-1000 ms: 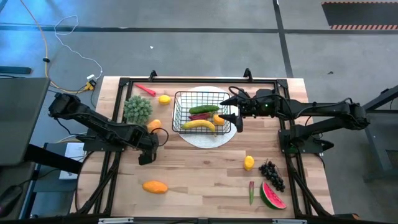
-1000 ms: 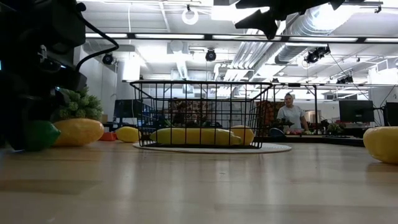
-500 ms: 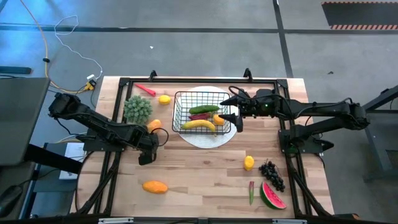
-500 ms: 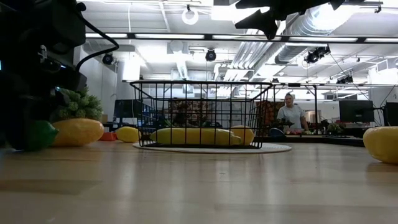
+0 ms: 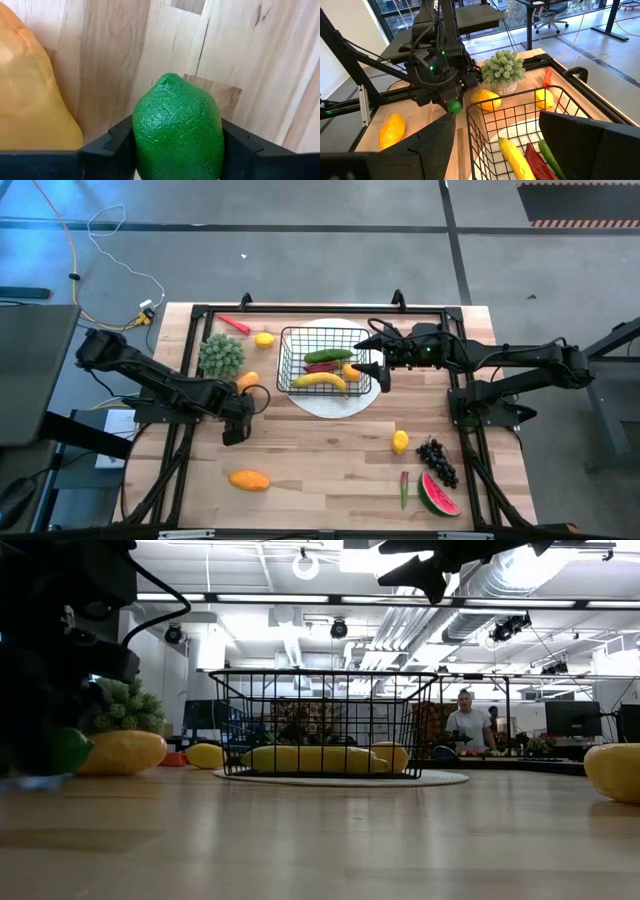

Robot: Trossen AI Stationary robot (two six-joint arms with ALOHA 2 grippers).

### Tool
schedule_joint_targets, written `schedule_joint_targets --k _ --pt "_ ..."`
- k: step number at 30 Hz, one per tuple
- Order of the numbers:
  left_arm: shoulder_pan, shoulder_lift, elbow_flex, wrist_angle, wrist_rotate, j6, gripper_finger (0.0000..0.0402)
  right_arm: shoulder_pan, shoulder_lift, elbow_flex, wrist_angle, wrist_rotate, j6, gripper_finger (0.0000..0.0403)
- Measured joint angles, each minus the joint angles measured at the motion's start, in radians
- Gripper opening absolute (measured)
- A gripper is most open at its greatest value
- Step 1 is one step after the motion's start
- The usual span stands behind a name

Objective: Build produce basket
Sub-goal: Put the green lime into the wire basket

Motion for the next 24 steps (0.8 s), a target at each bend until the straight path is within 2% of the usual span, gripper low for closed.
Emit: schedule_joint_targets --k 7,15,18,24 --pt "0.000 -0.071 0.028 -0.010 0.000 0.013 0.0189 0.000 0.000 0.000 0.000 0.000 0.000 0.0271" --pt "0.000 -0.198 0.137 -0.015 -0.018 0.105 0.0189 0.000 0.000 0.000 0.000 0.000 0.000 0.0271" --pt "0.000 -0.250 0.202 -0.009 -0.081 0.159 0.0189 0.000 0.000 0.000 0.000 0.000 0.000 0.0271" --pt "0.005 -0.331 0.346 0.072 -0.306 0.294 0.0189 0.000 0.000 0.000 0.000 0.000 0.001 0.0271"
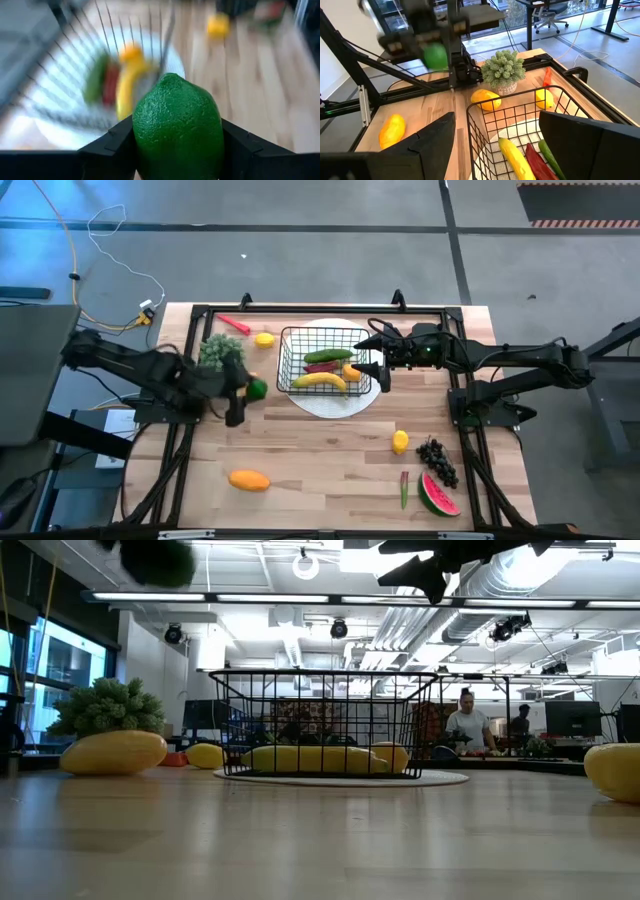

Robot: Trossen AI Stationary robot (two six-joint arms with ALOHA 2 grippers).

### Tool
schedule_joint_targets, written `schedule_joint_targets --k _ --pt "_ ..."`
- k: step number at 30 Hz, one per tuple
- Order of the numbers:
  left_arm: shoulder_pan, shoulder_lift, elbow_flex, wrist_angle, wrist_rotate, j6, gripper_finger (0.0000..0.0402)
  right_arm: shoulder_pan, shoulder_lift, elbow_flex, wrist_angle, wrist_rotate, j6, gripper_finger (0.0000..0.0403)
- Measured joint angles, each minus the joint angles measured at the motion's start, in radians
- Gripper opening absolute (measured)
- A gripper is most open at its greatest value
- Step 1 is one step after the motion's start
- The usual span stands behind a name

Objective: Build produce basket
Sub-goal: Put the green lime into the wire basket

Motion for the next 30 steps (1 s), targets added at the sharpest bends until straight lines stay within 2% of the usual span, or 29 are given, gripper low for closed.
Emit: schedule_joint_targets --k 3,8,15,20,23,30 --pt "0.033 -0.028 0.046 0.156 -0.011 0.081 0.0189 0.000 0.000 0.000 0.004 0.000 -0.001 0.0271" --pt "0.112 -0.042 0.049 0.429 0.059 0.159 0.0189 0.000 0.000 0.000 0.028 0.000 -0.001 0.0271" --pt "0.229 0.010 0.038 0.531 0.241 0.162 0.0189 0.000 0.000 0.000 0.053 0.000 -0.001 0.0271" --pt "0.291 0.041 -0.116 0.838 0.335 0.088 0.0189 0.001 0.000 0.000 0.055 0.000 0.002 0.0271" --pt "0.320 0.047 -0.213 0.979 0.346 0.023 0.0189 0.001 0.000 0.000 0.061 -0.002 0.022 0.0271" --pt "0.343 0.047 -0.294 1.103 0.346 -0.032 0.0189 0.001 0.000 0.000 0.061 -0.007 0.024 0.0271"
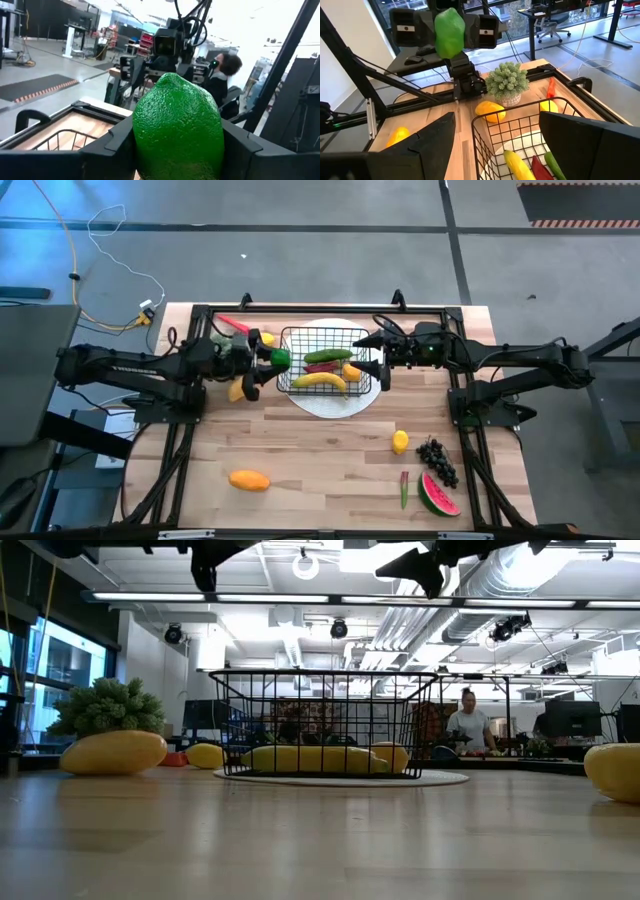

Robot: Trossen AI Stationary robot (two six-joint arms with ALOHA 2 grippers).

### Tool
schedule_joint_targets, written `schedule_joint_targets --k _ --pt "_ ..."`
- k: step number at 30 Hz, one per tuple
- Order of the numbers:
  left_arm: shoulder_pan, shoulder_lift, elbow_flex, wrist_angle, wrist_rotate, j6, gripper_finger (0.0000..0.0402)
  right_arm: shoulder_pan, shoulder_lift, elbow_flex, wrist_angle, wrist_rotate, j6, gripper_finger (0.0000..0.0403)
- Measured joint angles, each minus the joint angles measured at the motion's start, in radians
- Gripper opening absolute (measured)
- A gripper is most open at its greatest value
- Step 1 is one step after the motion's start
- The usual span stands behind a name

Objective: Build produce basket
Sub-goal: Put the green lime into the wire basket

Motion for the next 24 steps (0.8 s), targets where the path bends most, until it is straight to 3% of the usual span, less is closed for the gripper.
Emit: schedule_joint_targets --k 24 --pt "0.000 0.000 0.002 -0.009 -0.007 0.008 0.0189 0.000 0.000 0.000 0.002 -0.001 -0.003 0.0271"
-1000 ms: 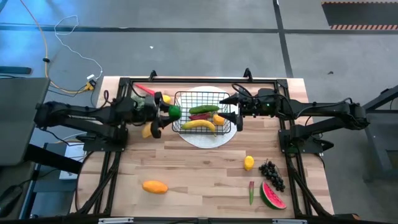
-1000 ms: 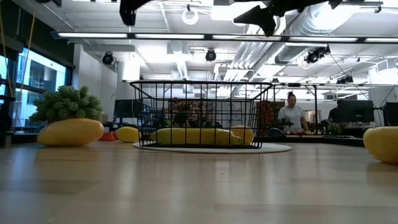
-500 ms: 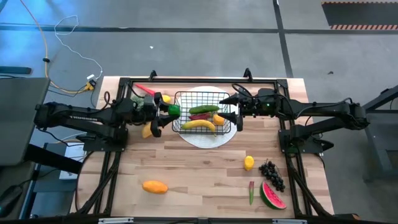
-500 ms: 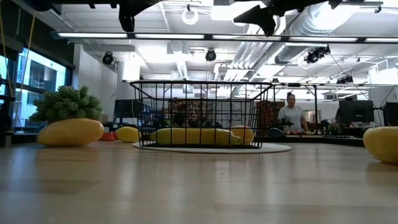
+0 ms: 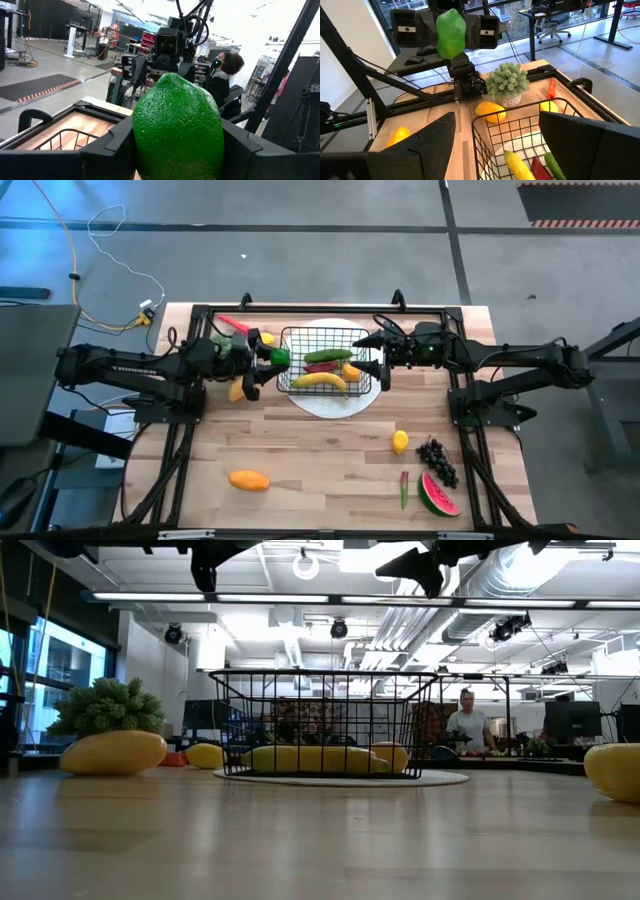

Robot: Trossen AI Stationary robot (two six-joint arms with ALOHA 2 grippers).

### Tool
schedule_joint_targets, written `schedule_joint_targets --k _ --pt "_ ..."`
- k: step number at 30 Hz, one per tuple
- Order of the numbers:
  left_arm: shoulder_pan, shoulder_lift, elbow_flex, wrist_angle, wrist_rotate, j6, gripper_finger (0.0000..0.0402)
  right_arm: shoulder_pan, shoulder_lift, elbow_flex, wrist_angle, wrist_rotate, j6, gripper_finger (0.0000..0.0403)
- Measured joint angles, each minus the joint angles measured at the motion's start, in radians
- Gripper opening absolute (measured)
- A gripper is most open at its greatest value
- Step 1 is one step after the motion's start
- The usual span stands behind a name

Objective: Build produce basket
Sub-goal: Put the green lime into the wire basket

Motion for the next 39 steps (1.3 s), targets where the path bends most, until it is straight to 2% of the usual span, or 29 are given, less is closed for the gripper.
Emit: schedule_joint_targets --k 3,7,12,18,23,30,34,39 --pt "0.000 0.003 0.023 -0.033 0.000 -0.020 0.0189 0.000 0.000 0.000 0.000 0.000 0.000 0.0271" --pt "0.000 0.072 0.153 -0.256 0.000 -0.010 0.0188 0.000 0.000 0.000 0.003 0.000 0.000 0.0271" --pt "0.015 0.251 0.373 -0.534 -0.012 0.142 0.0188 0.000 0.000 0.000 0.033 0.000 0.001 0.0271" --pt "0.106 0.501 0.651 -0.873 -0.016 0.271 0.0188 0.000 0.000 0.000 0.036 0.000 0.003 0.0271" --pt "0.175 0.673 0.813 -1.063 -0.016 0.342 0.0188 0.000 0.000 0.000 0.035 0.000 0.003 0.0271" --pt "0.220 0.827 0.863 -1.231 -0.023 0.345 0.0188 0.000 0.000 0.000 0.035 0.000 0.003 0.0271" --pt "0.222 0.889 0.863 -1.309 -0.060 0.423 0.0188 0.000 0.000 0.000 0.035 0.000 0.003 0.0271" --pt "0.222 0.941 0.863 -1.321 -0.095 0.508 0.0188 0.000 0.000 0.000 0.035 0.000 0.004 0.0271"
